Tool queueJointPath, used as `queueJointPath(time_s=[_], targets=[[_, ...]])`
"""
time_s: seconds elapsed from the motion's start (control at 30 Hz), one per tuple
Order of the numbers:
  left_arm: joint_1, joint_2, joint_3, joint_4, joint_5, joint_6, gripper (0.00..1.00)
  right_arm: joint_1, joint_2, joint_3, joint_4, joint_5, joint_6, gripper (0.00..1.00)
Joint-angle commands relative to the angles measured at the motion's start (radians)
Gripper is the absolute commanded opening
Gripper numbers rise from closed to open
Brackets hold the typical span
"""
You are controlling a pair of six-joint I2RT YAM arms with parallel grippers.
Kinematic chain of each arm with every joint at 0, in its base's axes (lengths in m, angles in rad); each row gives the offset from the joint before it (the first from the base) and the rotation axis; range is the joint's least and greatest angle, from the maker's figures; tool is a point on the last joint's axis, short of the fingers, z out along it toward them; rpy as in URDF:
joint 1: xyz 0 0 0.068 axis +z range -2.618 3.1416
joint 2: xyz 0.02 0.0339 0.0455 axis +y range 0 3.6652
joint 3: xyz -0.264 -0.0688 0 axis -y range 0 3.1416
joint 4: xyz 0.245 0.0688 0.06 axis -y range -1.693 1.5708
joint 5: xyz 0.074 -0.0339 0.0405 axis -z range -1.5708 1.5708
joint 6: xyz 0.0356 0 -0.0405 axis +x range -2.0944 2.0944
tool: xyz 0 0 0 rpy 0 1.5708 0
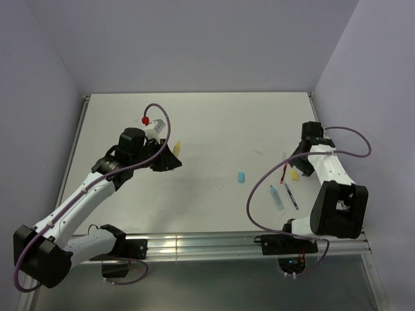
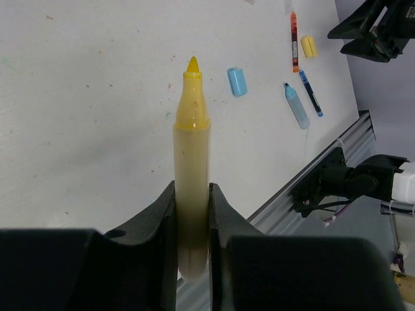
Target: Insert the pens into the pen caps
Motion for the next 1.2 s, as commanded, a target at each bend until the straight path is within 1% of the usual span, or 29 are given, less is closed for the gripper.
queueJointPath(time_s=[0.0, 0.1, 0.27, 0.33, 0.63, 0.8, 0.9, 0.93, 1.17], targets=[[-0.010, -0.030, -0.006, 0.041, 0.026, -0.003, 0.00, -0.036, 0.030, -0.014, 0.071, 0.016, -0.056, 0.59], [-0.018, -0.042, -0.006, 0.038, 0.013, 0.001, 0.00, -0.042, 0.079, -0.014, 0.096, 0.032, -0.079, 0.60], [-0.027, -0.044, -0.006, 0.034, 0.005, 0.006, 0.00, -0.046, 0.116, -0.022, 0.160, -0.014, -0.105, 0.61], [-0.027, -0.042, -0.006, 0.032, 0.006, 0.006, 0.00, -0.046, 0.134, -0.022, 0.171, -0.005, -0.111, 0.61], [-0.030, -0.029, -0.006, 0.035, 0.009, 0.007, 0.00, -0.043, 0.206, -0.008, 0.177, -0.014, -0.140, 0.61], [-0.029, -0.021, -0.001, 0.032, 0.011, 0.009, 0.00, -0.043, 0.220, -0.008, 0.177, -0.017, -0.139, 0.61], [-0.029, -0.016, 0.000, 0.032, 0.011, 0.010, 0.00, -0.042, 0.240, -0.003, 0.171, -0.020, -0.131, 0.59], [-0.029, -0.015, 0.000, 0.032, 0.011, 0.012, 0.00, -0.042, 0.244, -0.005, 0.176, -0.027, -0.130, 0.57], [-0.029, -0.009, 0.000, 0.028, -0.001, 0.017, 0.00, -0.037, 0.280, -0.011, 0.180, -0.031, -0.114, 0.49]])
